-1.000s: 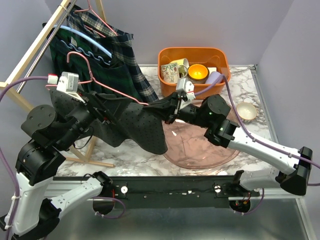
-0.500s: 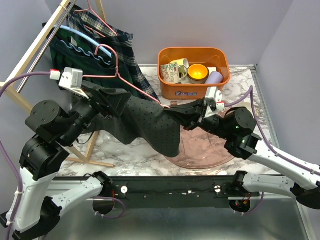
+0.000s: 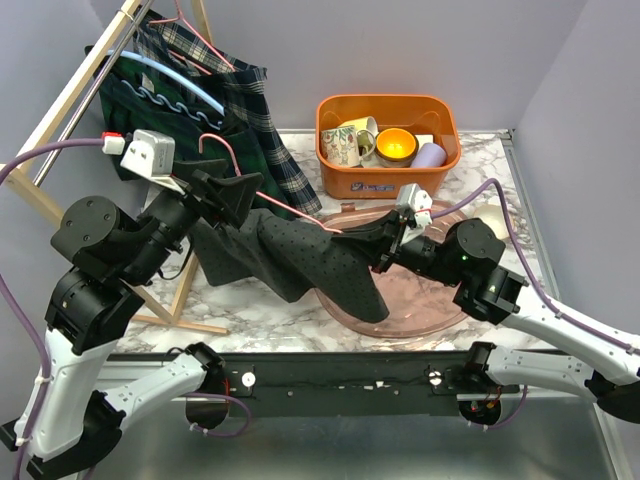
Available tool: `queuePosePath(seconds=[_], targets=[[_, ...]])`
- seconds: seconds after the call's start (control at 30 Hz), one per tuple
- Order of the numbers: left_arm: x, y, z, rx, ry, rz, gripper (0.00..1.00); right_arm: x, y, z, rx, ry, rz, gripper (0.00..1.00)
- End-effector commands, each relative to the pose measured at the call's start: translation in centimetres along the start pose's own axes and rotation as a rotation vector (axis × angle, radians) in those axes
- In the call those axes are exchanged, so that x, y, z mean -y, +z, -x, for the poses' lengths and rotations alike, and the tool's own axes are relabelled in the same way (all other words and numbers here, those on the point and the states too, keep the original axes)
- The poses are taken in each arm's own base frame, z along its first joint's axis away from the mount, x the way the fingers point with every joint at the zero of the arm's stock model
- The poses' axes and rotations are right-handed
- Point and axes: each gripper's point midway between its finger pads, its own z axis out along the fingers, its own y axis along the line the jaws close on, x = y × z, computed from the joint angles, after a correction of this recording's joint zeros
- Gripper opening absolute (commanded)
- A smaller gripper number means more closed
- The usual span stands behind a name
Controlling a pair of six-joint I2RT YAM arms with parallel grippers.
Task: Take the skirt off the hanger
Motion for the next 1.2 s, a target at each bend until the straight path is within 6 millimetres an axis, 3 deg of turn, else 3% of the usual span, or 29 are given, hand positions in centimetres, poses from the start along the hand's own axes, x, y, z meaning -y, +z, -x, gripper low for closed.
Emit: queuePosePath(seconds=[0.0,0.37,0.63,0.73,0.83,0.87,0.9,0.93,0.97,1.03,1.07,1.13,1.17], targets=[[-0.4,0.6,-0.2,0.008,0.064,0.008,0.78,-1.2,-0.6,4.0,0.141,-0.002,0.049,0.01],[-2.6,0.7,-1.7,-0.008,0.104,0.105,0.74,-2.5,-0.9,4.3,0.177,0.011,0.116,0.01],[-2.4,1.2,-3.3,-0.044,0.098,0.083,0.66,-2.5,-1.3,4.5,0.198,0.016,0.114,0.01],[-1.8,1.5,-4.0,-0.070,0.091,0.048,0.47,-2.5,-1.3,4.6,0.200,0.012,0.116,0.01],[-1.0,1.9,-4.7,-0.098,0.065,0.009,0.22,-2.2,-1.2,4.4,0.194,0.019,0.096,0.01],[-0.8,1.9,-4.6,-0.097,0.057,0.001,0.08,-1.9,-1.1,4.1,0.181,0.027,0.083,0.01],[-0.7,2.1,-4.7,-0.098,0.049,-0.004,0.00,-1.8,-0.8,3.7,0.165,0.042,0.075,0.01],[-0.6,2.2,-4.4,-0.092,0.040,-0.007,0.00,-1.6,-0.7,3.7,0.157,0.044,0.065,0.03],[-0.5,2.2,-4.2,-0.088,0.030,-0.009,0.00,-1.5,-0.5,2.8,0.122,0.053,0.058,0.27],[-0.2,2.2,-3.2,-0.070,0.022,-0.010,0.00,-1.3,-0.5,1.8,0.086,0.076,0.045,0.53],[-0.4,2.3,-2.9,-0.065,0.019,0.003,0.00,-1.3,-0.7,1.0,0.058,0.088,0.039,0.84],[-0.6,2.6,-2.5,-0.071,0.019,0.025,0.00,-1.4,-1.4,0.4,0.037,0.107,0.033,0.99],[-0.7,2.3,-1.7,-0.053,0.018,0.034,0.00,-1.3,-1.8,-1.2,-0.006,0.120,0.026,1.00]])
